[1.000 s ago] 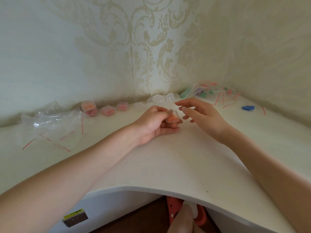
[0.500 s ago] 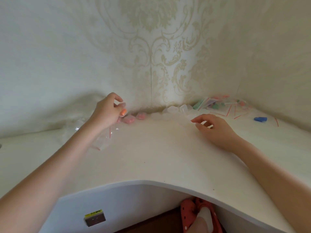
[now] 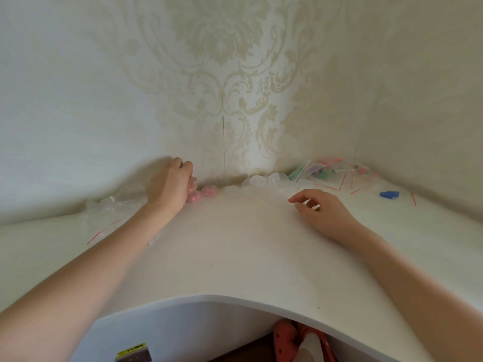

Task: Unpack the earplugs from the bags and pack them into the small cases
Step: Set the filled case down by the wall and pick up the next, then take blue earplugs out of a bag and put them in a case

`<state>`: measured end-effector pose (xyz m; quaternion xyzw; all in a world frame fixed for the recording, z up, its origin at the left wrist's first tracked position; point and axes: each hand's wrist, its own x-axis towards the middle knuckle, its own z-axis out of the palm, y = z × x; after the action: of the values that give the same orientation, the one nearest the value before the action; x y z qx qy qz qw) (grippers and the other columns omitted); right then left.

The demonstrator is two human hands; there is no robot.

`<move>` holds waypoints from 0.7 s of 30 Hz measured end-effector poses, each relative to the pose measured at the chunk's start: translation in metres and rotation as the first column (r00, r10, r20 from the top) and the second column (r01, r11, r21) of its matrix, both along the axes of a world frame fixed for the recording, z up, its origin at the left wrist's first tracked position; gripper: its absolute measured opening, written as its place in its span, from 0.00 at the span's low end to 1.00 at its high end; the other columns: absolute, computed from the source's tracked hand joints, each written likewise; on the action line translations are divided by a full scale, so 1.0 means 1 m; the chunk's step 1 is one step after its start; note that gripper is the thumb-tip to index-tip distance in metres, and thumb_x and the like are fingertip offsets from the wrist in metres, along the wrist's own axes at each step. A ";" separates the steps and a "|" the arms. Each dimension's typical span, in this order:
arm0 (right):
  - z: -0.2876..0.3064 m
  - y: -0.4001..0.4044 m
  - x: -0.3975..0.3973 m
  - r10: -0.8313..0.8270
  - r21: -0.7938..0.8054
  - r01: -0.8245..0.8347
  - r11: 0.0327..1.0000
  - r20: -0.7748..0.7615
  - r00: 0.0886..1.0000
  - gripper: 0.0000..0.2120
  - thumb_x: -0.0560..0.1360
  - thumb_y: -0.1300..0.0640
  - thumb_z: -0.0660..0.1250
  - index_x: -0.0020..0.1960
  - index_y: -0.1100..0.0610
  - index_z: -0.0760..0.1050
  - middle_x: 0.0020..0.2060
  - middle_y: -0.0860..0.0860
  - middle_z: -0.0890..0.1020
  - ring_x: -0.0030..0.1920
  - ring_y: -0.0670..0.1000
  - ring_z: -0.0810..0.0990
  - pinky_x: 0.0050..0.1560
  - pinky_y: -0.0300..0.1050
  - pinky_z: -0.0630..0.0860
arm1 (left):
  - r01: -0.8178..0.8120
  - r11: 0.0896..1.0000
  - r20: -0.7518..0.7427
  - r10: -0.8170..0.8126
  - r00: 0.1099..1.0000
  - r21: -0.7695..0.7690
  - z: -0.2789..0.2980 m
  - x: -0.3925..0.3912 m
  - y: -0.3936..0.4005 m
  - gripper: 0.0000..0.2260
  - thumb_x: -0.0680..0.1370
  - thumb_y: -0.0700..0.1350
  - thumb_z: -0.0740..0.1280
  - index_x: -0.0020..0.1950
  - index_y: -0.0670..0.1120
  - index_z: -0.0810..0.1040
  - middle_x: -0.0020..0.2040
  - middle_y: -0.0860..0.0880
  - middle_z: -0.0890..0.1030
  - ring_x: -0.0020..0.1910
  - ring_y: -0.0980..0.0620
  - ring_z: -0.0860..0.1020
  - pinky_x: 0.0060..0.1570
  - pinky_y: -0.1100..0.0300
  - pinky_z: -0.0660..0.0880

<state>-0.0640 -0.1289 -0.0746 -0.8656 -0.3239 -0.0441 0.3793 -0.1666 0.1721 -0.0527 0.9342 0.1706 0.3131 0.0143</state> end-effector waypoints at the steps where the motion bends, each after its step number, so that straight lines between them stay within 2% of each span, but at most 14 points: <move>1: 0.000 -0.001 0.001 -0.005 -0.001 0.005 1.000 0.013 1.000 0.08 0.78 0.57 0.63 0.52 0.48 0.79 0.48 0.45 0.79 0.41 0.40 0.74 0.41 0.27 0.67 | 0.016 0.999 0.041 -0.018 0.999 0.040 0.000 0.001 -0.004 0.05 0.74 0.38 0.68 0.47 0.40 0.75 0.47 0.43 0.75 0.43 0.45 0.75 0.32 0.56 0.64; 4: 0.002 -0.005 0.009 -0.084 0.039 0.081 0.996 0.085 0.993 0.09 0.77 0.58 0.63 0.52 0.48 0.78 0.47 0.44 0.78 0.43 0.44 0.75 0.43 0.32 0.67 | 0.118 0.975 0.221 -0.159 0.962 0.191 -0.002 0.013 -0.028 0.04 0.75 0.42 0.65 0.43 0.41 0.75 0.39 0.43 0.76 0.39 0.41 0.76 0.27 0.54 0.69; 7: 0.005 -0.017 0.023 -0.275 0.078 0.266 0.961 0.159 0.948 0.12 0.76 0.60 0.62 0.57 0.51 0.77 0.53 0.49 0.79 0.52 0.52 0.76 0.54 0.48 0.72 | 0.310 0.908 0.254 -0.383 0.888 0.282 -0.006 0.034 -0.078 0.09 0.75 0.45 0.58 0.40 0.42 0.74 0.35 0.45 0.75 0.34 0.43 0.75 0.27 0.56 0.67; 8: 0.007 -0.023 0.029 -0.346 0.042 0.344 0.938 0.187 0.920 0.14 0.76 0.59 0.62 0.61 0.52 0.75 0.57 0.53 0.79 0.57 0.55 0.74 0.58 0.53 0.71 | 0.384 0.883 0.249 -0.449 0.858 0.269 -0.006 0.041 -0.098 0.09 0.74 0.45 0.58 0.40 0.42 0.74 0.35 0.46 0.75 0.34 0.44 0.75 0.27 0.57 0.67; 10: 0.010 -0.042 0.041 -0.465 -0.089 0.498 0.863 0.244 0.851 0.21 0.77 0.57 0.61 0.69 0.51 0.68 0.66 0.56 0.72 0.67 0.58 0.67 0.64 0.56 0.65 | 0.504 0.837 0.247 -0.546 0.801 0.215 -0.007 0.057 -0.139 0.09 0.74 0.44 0.57 0.41 0.42 0.75 0.35 0.45 0.76 0.34 0.44 0.75 0.29 0.58 0.67; 12: 0.010 -0.066 0.052 -0.548 -0.209 0.606 0.768 0.276 0.790 0.27 0.77 0.53 0.61 0.75 0.48 0.58 0.74 0.51 0.62 0.74 0.54 0.57 0.68 0.57 0.57 | 0.568 0.804 0.255 -0.594 0.763 0.175 -0.010 0.070 -0.175 0.10 0.73 0.44 0.57 0.41 0.42 0.76 0.37 0.45 0.78 0.36 0.43 0.76 0.31 0.57 0.67; 14: 0.003 -0.090 0.065 -0.637 -0.335 0.676 0.657 0.234 0.735 0.31 0.78 0.49 0.59 0.77 0.46 0.51 0.77 0.46 0.51 0.77 0.50 0.46 0.72 0.63 0.49 | 0.634 0.762 0.239 -0.645 0.726 0.131 -0.017 0.084 -0.204 0.10 0.73 0.43 0.57 0.42 0.41 0.76 0.39 0.44 0.78 0.39 0.42 0.77 0.35 0.55 0.67; 16: -0.005 -0.103 0.076 -0.718 -0.430 0.690 0.582 0.126 0.684 0.30 0.78 0.45 0.55 0.77 0.46 0.49 0.77 0.45 0.48 0.77 0.51 0.42 0.71 0.68 0.45 | 0.670 0.741 0.144 -0.668 0.730 0.045 -0.023 0.089 -0.219 0.07 0.75 0.42 0.59 0.46 0.41 0.74 0.42 0.43 0.78 0.44 0.41 0.75 0.40 0.52 0.68; 17: -0.007 -0.104 0.079 -0.736 -0.456 0.682 0.571 0.084 0.672 0.28 0.78 0.45 0.52 0.76 0.47 0.52 0.77 0.46 0.52 0.77 0.52 0.44 0.71 0.68 0.45 | 0.679 0.734 0.108 -0.674 0.731 -0.015 -0.027 0.090 -0.221 0.05 0.76 0.41 0.60 0.48 0.41 0.74 0.45 0.44 0.78 0.46 0.42 0.74 0.43 0.52 0.68; 19: -0.008 -0.102 0.081 -0.738 -0.437 0.683 0.585 0.062 0.672 0.22 0.79 0.46 0.51 0.70 0.51 0.63 0.71 0.52 0.65 0.74 0.54 0.57 0.70 0.64 0.51 | 0.690 0.713 0.142 -0.676 0.723 -0.120 -0.031 0.089 -0.215 0.04 0.76 0.40 0.61 0.49 0.43 0.73 0.46 0.46 0.77 0.47 0.45 0.73 0.46 0.52 0.69; 21: -0.006 -0.098 0.076 -0.740 -0.346 0.731 0.588 0.135 0.659 0.15 0.79 0.48 0.55 0.62 0.54 0.69 0.62 0.56 0.73 0.66 0.57 0.67 0.64 0.57 0.60 | 0.678 0.704 0.208 -0.645 0.735 -0.212 -0.031 0.089 -0.208 0.02 0.76 0.40 0.62 0.47 0.43 0.73 0.44 0.48 0.78 0.46 0.46 0.74 0.46 0.51 0.70</move>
<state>0.0123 -0.2266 -0.0805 -0.9770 0.0647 -0.1246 0.1604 -0.0777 -0.0354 -0.0833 0.9013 -0.1358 0.3149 0.2647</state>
